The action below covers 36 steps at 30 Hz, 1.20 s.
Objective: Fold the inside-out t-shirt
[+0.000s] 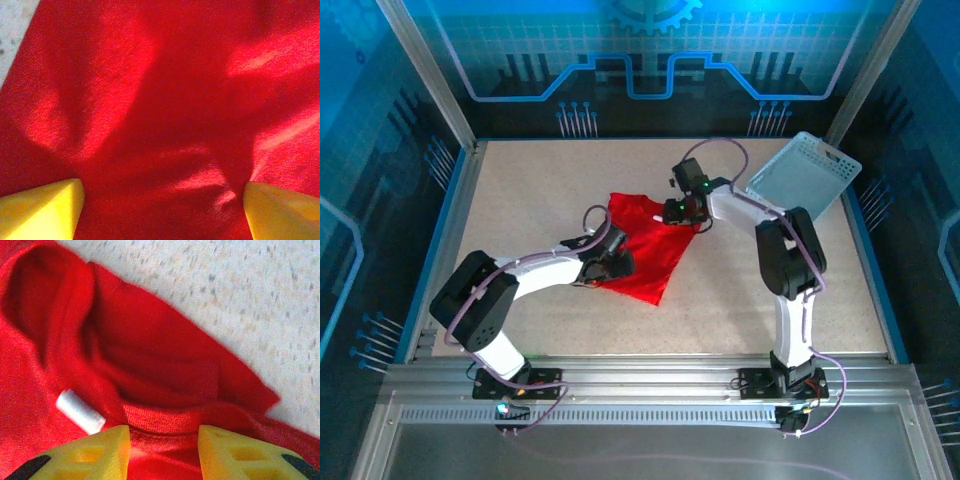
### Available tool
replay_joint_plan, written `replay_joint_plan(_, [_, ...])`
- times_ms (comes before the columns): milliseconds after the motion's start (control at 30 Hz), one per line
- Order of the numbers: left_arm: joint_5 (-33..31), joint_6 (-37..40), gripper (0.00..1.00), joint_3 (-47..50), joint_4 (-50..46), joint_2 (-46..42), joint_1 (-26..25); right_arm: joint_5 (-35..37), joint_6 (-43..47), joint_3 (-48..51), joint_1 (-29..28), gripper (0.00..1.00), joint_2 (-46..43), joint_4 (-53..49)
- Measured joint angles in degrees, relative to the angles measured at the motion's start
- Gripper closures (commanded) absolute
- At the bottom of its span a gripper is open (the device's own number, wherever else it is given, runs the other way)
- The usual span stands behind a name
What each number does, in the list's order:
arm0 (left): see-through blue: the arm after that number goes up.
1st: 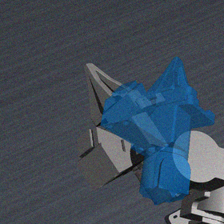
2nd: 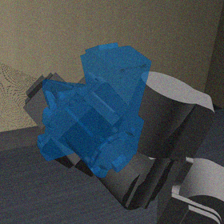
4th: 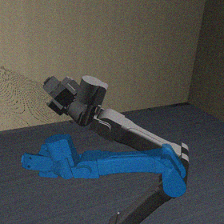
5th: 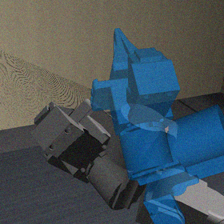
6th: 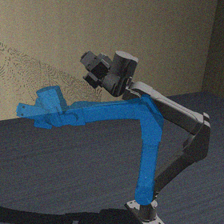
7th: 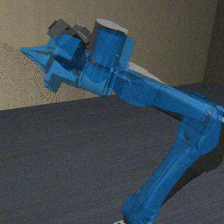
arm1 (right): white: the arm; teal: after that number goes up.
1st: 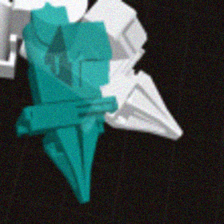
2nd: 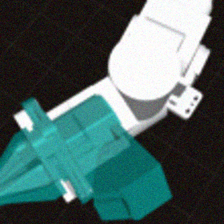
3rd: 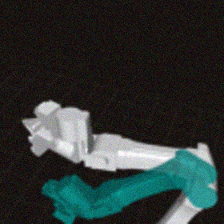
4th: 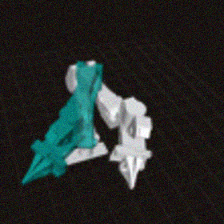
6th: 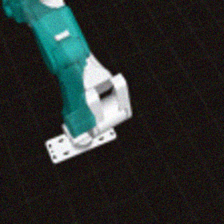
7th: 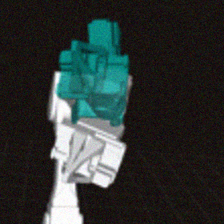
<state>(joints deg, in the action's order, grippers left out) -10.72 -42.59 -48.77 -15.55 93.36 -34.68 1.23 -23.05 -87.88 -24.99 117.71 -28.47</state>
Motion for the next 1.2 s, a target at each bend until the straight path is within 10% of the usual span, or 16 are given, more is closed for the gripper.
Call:
replay_joint_plan(433, [-1.55, -1.07, 0.15, 5.20, 3.74, -3.80, -1.57, 0.02, 2.14, -24.17, 4.72, 0.61, 17.73, -7.52])
replay_joint_plan(767, [-2.10, -1.53, 0.14, 6.32, 2.99, -5.03, -1.62, 3.69, 14.45, -11.50, -3.23, 0.32, -0.42, -7.10])
replay_joint_plan(1200, [-2.34, -2.56, 0.14, 8.70, 2.73, -7.43, -1.62, 8.46, 22.40, -11.34, -7.52, 0.36, 8.00, -6.86])
